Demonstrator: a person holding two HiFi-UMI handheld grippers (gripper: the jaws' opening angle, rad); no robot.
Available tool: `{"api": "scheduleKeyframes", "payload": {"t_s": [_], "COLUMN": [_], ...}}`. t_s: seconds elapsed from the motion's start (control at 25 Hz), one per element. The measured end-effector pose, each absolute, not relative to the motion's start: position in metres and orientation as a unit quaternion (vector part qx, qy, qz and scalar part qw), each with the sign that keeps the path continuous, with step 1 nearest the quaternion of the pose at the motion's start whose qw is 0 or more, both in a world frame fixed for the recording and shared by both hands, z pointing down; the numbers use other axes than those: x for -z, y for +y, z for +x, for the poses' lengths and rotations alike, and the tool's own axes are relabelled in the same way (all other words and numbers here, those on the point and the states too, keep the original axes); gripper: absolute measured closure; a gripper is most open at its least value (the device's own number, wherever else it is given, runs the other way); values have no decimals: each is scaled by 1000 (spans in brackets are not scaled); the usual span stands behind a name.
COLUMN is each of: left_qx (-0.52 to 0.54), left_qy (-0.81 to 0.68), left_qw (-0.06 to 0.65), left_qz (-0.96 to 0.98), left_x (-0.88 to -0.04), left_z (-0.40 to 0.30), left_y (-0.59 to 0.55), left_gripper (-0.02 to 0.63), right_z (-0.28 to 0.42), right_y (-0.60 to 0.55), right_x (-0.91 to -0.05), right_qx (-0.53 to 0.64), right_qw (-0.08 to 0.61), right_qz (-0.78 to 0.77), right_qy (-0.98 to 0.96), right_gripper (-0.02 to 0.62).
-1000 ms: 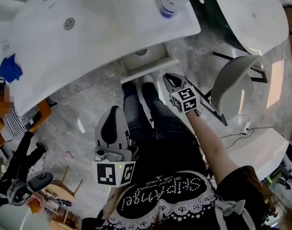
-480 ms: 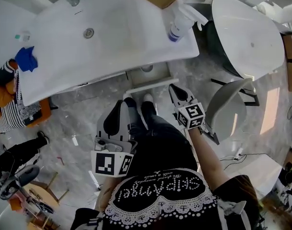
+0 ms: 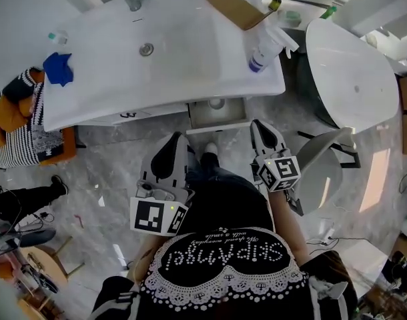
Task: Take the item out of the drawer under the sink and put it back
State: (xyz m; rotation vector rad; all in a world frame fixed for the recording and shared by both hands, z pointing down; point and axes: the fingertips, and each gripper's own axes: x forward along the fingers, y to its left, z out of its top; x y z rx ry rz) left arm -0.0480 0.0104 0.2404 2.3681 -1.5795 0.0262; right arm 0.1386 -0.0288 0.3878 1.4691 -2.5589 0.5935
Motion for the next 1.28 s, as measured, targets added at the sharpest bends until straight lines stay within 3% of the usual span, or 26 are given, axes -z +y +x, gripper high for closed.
{"api": "scheduleKeyframes", "payload": {"t_s": [0.24,0.56,1.28], "left_qx": [1,10,34], "left_qy": [-551,-562,-589], "left_qw": [126,116,134], "left_qz": [825,819,796], "left_x": [-227,-226,-223], "left_z": [-53,-61,-78], "left_y": [11,14,24], "left_gripper": [603,603,603], "right_z": [118,103,90], "right_y": [-24,-17,-1], "right_x": [-341,-300,-267], "right_qx": [-162,-95,-54], "right_qw": [30,31,10], "right_qz": [465,446,429], "right_qy": [-870,-889,-902], "right_gripper": [575,575,574]}}
